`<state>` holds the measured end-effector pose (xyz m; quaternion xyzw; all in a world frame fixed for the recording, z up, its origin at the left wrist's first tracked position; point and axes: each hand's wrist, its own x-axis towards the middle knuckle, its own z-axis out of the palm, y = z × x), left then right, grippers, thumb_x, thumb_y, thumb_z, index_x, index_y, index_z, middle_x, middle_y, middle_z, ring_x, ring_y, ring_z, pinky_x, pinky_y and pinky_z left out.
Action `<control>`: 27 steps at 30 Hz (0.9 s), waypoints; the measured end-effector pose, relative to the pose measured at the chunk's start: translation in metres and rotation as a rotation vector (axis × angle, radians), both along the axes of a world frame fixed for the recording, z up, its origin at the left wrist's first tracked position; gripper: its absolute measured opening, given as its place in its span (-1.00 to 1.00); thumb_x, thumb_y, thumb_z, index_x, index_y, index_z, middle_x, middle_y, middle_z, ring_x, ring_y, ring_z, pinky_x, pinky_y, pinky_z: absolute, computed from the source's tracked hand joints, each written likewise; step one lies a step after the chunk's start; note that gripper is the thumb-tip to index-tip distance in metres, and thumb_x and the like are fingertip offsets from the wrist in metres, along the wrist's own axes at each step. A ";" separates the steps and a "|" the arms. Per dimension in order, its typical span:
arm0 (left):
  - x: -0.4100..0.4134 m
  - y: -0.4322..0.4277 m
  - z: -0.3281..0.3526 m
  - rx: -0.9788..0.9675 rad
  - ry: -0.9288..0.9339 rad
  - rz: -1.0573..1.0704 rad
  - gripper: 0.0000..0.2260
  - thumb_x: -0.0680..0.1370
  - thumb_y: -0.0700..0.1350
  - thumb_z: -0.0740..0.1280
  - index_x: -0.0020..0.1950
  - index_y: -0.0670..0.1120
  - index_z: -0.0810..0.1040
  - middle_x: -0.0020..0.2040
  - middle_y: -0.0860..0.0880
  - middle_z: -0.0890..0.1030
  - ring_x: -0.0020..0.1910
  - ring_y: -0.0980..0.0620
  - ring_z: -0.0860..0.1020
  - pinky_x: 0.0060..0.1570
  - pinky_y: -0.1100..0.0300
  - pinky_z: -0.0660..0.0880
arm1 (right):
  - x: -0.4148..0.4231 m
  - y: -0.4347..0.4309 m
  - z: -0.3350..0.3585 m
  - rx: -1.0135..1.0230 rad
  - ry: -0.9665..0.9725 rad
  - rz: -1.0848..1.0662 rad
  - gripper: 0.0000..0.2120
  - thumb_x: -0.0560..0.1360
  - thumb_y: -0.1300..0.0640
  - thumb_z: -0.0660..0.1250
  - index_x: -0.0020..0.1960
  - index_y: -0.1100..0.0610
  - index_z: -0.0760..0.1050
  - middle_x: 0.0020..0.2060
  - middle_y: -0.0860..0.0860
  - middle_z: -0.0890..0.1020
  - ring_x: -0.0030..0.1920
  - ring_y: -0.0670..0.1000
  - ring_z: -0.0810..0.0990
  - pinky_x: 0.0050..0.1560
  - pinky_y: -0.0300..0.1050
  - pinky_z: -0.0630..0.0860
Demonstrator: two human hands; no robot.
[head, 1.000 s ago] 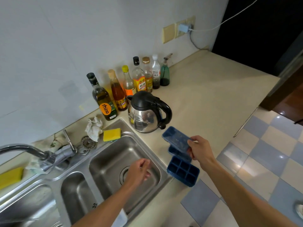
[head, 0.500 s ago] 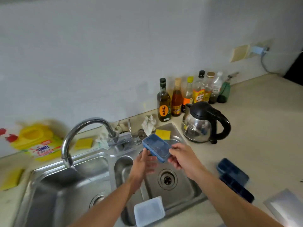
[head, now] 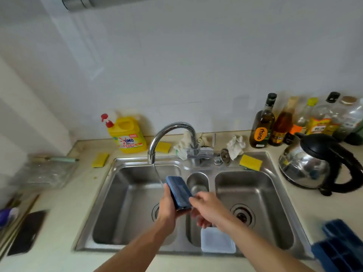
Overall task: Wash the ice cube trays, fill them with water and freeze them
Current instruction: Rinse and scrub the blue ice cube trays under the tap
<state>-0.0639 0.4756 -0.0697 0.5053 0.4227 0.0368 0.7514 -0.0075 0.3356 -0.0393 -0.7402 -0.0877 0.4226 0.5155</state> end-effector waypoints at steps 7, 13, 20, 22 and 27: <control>-0.004 0.052 -0.014 0.061 0.084 -0.067 -0.56 0.66 0.28 0.07 0.12 0.00 0.57 -0.02 -0.21 0.70 -0.10 -0.18 0.70 -0.33 0.05 0.64 | -0.012 0.054 -0.011 -0.202 -0.256 0.095 -0.24 0.38 -0.39 0.35 0.43 0.04 0.37 -0.05 0.01 0.66 -0.25 -0.04 0.68 -0.37 -0.16 0.57; 0.006 0.111 -0.026 0.138 0.089 -0.295 -0.50 0.68 0.28 0.01 0.16 -0.04 0.58 -0.07 -0.18 0.73 -0.19 -0.09 0.72 -0.32 0.12 0.61 | -0.004 0.115 -0.023 -0.210 -0.229 0.117 -0.22 0.30 -0.43 0.35 0.41 -0.08 0.39 -0.09 -0.09 0.67 -0.18 -0.08 0.71 -0.09 -0.02 0.71; 0.025 0.173 -0.037 0.219 0.110 -0.523 -0.48 0.71 0.20 0.00 0.23 -0.16 0.56 0.06 -0.26 0.68 -0.17 -0.08 0.68 -0.30 0.12 0.61 | -0.003 0.174 -0.054 -0.112 -0.048 -0.102 -0.44 0.35 -0.18 0.46 0.31 -0.06 0.46 -0.08 0.06 0.72 -0.20 -0.01 0.75 -0.08 0.02 0.72; 0.030 0.183 -0.040 0.253 0.115 -0.574 -0.46 0.71 0.19 0.00 0.20 -0.19 0.58 0.06 -0.29 0.68 -0.18 -0.09 0.67 -0.28 0.11 0.62 | -0.002 0.183 -0.059 -0.091 0.002 -0.157 -0.46 0.34 -0.13 0.48 0.28 -0.07 0.46 -0.08 0.09 0.73 -0.16 0.07 0.77 -0.05 0.10 0.72; 0.048 0.194 -0.044 0.265 0.093 -0.629 -0.45 0.71 0.18 0.03 0.10 -0.22 0.62 -0.15 -0.17 0.67 -0.34 0.00 0.66 -0.37 0.15 0.60 | 0.007 0.195 -0.059 -0.140 -0.027 -0.213 -0.51 0.39 -0.18 0.45 0.27 -0.12 0.44 -0.06 0.04 0.73 -0.26 0.01 0.73 -0.27 -0.15 0.64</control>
